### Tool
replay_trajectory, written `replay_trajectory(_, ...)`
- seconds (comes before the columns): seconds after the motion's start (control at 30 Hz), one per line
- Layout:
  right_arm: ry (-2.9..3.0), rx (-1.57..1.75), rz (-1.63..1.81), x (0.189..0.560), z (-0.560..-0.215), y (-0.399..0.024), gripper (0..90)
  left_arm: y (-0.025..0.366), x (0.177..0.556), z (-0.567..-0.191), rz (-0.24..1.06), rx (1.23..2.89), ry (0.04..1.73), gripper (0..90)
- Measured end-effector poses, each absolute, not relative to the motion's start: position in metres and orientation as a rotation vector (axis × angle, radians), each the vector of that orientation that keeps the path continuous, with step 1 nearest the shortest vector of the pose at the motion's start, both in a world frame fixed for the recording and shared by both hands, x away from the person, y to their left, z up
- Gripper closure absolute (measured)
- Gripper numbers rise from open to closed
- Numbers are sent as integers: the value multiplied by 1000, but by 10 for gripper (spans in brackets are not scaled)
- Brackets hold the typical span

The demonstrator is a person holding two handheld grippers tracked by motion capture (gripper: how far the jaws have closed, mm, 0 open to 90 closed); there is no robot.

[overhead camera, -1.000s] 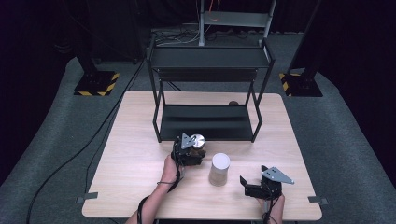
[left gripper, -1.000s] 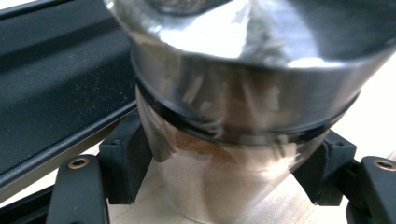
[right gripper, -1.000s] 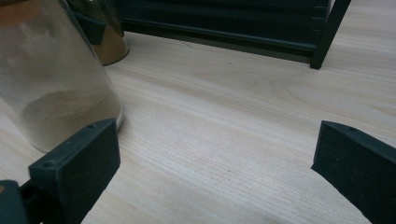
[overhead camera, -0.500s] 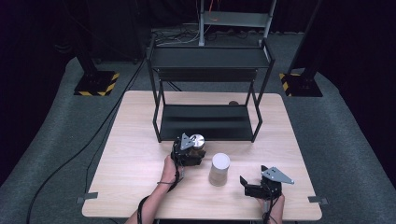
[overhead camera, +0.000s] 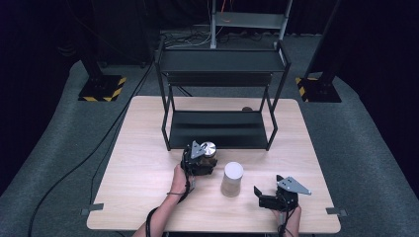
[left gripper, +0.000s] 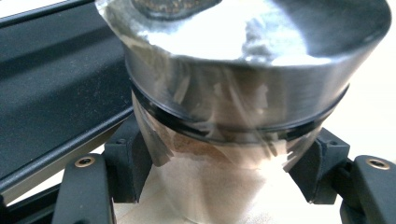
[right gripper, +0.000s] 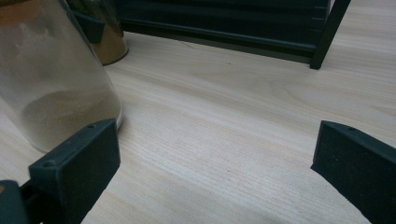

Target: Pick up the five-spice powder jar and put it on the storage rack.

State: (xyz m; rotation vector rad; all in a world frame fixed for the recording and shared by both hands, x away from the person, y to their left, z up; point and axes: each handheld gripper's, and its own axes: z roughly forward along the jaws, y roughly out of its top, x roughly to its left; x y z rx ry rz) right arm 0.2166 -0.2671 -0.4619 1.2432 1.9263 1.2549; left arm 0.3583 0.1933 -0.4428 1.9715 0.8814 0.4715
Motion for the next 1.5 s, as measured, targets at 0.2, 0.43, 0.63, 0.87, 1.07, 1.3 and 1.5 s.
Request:
replay_trajectory(0.2,1929,1243,1254,217,-462,-267,0,196,357,-440,482,1964,880,305)
replay_trajectory(0.43,1930,1243,1255,217,-462,-267,0,198,356,-434,497,1959,884,305)
replay_trajectory(0.63,1933,1241,1253,217,-461,-267,0,199,356,-431,506,1960,887,305)
replay_trajectory(0.87,1933,1240,1255,217,-462,-267,0,199,357,-429,513,1962,890,305)
replay_trajectory(1.07,1933,1241,1253,217,-461,-267,0,200,359,-428,515,1964,890,305)
replay_trajectory(1.3,1937,1242,1251,218,-461,-267,0,201,360,-427,520,1961,897,305)
replay_trajectory(1.5,1938,1242,1248,218,-461,-267,0,202,361,-425,524,1964,898,305)
